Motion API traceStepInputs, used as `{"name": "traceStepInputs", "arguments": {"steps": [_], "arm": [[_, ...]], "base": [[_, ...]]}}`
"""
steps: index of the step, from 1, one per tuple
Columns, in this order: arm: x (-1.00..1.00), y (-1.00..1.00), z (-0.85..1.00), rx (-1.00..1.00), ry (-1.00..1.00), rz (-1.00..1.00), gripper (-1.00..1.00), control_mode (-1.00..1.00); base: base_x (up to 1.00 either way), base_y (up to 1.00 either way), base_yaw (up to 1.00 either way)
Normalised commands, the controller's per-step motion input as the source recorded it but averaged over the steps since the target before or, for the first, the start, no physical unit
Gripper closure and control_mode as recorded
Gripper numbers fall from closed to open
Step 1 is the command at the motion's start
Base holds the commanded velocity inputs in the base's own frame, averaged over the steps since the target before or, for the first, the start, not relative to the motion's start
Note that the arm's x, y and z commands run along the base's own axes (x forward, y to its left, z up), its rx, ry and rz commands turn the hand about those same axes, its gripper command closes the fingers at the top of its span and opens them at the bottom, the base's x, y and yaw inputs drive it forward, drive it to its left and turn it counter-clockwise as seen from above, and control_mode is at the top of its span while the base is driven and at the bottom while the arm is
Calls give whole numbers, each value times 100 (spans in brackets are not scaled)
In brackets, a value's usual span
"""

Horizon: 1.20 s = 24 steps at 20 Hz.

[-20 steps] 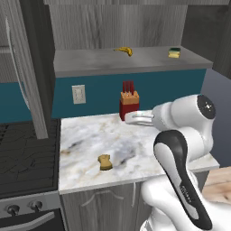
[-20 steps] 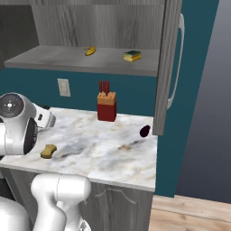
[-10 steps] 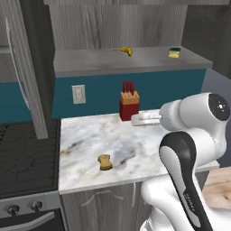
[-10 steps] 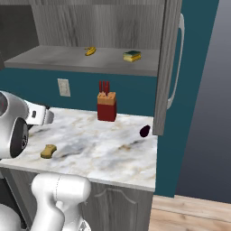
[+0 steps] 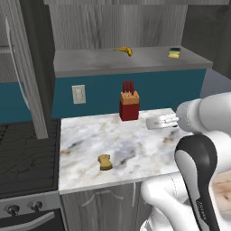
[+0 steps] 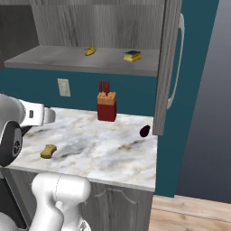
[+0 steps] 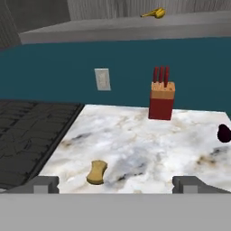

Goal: Pick the sponge and sponge from the cabinet and place them on the counter.

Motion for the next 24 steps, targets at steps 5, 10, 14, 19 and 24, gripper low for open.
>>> {"name": "traceStepInputs", "arguments": {"steps": [5,10,14,19,24], "arm": [[-32,-13,33,-9,-12,-2,-100,-100],[-7,-8,37,-8,-6,-13,-100,-100],[-5,-29,32,0,0,-11,-100,-100],[-9,-41,10,7,0,-1,-100,-100],[-13,-29,0,6,-5,0,-100,-100]], "base": [[0,0,0],[0,0,0],[0,0,0],[0,0,0],[0,0,0]]}}
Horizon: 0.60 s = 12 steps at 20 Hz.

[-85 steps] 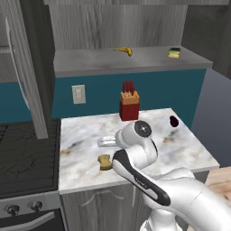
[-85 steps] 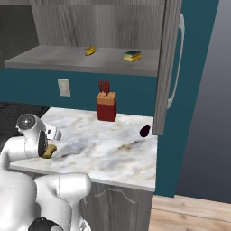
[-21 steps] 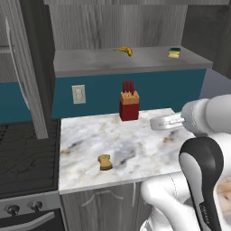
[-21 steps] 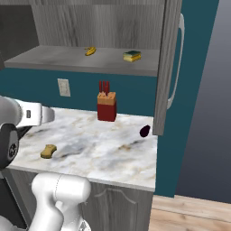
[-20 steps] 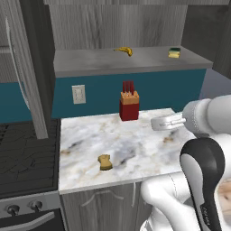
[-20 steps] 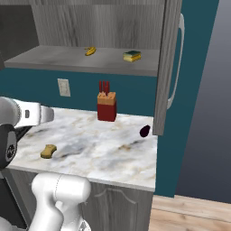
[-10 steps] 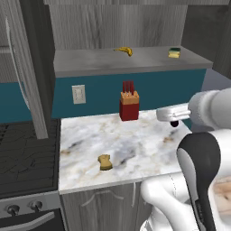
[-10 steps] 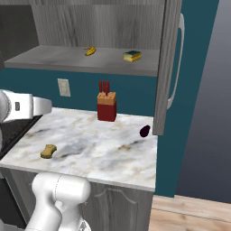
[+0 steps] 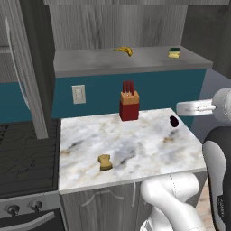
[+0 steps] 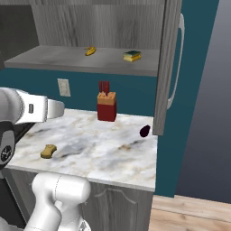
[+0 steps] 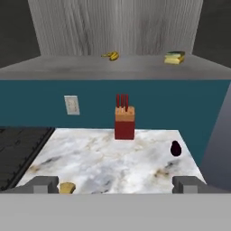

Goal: Pick the sponge and sponge from the cabinet and place them on the counter.

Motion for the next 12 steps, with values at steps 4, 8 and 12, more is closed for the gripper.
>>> {"name": "traceStepInputs", "arguments": {"steps": [4,8,12], "arm": [[-8,-1,0,0,-1,0,-100,-100],[-22,0,1,-2,-9,-1,-100,-100],[-33,-9,29,-3,-8,-4,-100,-100]], "base": [[0,0,0],[0,0,0],[0,0,0]]}}
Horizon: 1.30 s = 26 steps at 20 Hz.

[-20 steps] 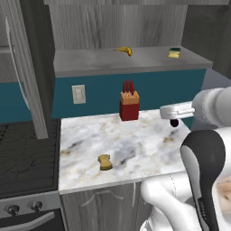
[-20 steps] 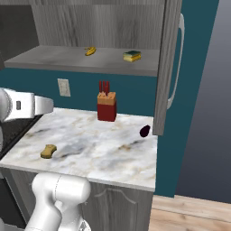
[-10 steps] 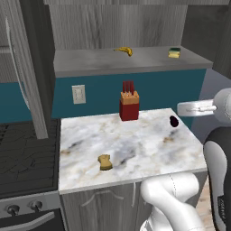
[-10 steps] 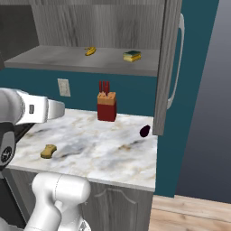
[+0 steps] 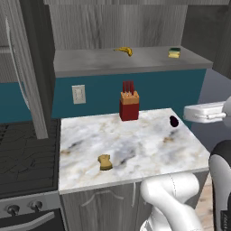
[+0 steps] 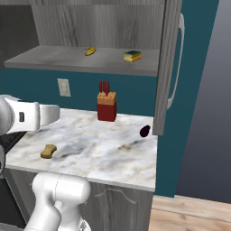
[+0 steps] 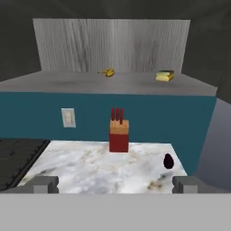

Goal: Pick the sponge and sponge from the cabinet and place them on the counter.

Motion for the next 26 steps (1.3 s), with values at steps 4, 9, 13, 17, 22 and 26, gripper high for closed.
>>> {"name": "traceStepInputs", "arguments": {"steps": [4,9,13,17,22,26], "arm": [[-22,-12,36,-1,0,-3,-100,-100],[-4,-10,35,0,6,-1,-100,-100],[0,-3,24,0,15,0,-100,-100],[-1,0,1,0,-1,0,-100,-100],[1,-1,0,0,-7,0,-100,-100],[5,-12,0,-3,-10,0,-100,-100]], "base": [[0,0,0],[0,0,0],[0,0,0],[0,0,0],[0,0,0],[0,0,0]]}}
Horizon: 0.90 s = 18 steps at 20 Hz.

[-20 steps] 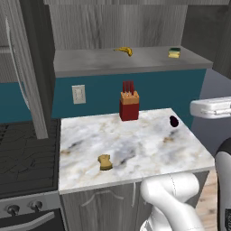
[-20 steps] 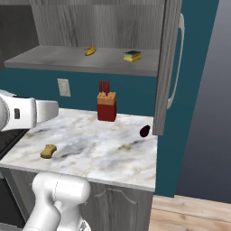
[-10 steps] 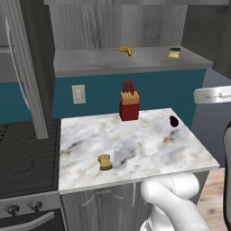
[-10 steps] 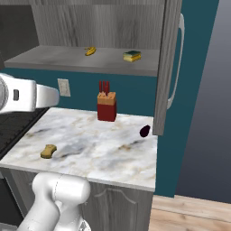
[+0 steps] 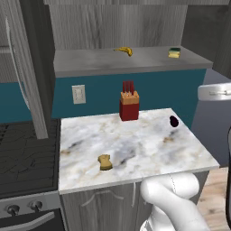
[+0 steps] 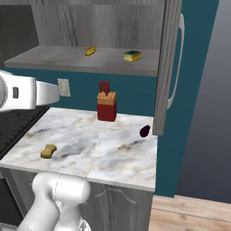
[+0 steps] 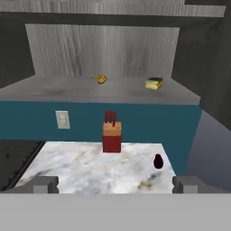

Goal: Pick the sponge and sponge from the cabinet and place them on the counter.

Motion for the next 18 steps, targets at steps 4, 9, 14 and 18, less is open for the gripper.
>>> {"name": "traceStepInputs", "arguments": {"steps": [4,9,14,18], "arm": [[15,-7,0,-9,-9,-2,-100,-100],[28,-3,3,-4,-4,-5,-100,-100],[33,-5,16,0,0,-9,-100,-100],[28,-8,17,5,0,-11,-100,-100]], "base": [[0,0,0],[0,0,0],[0,0,0],[0,0,0]]}}
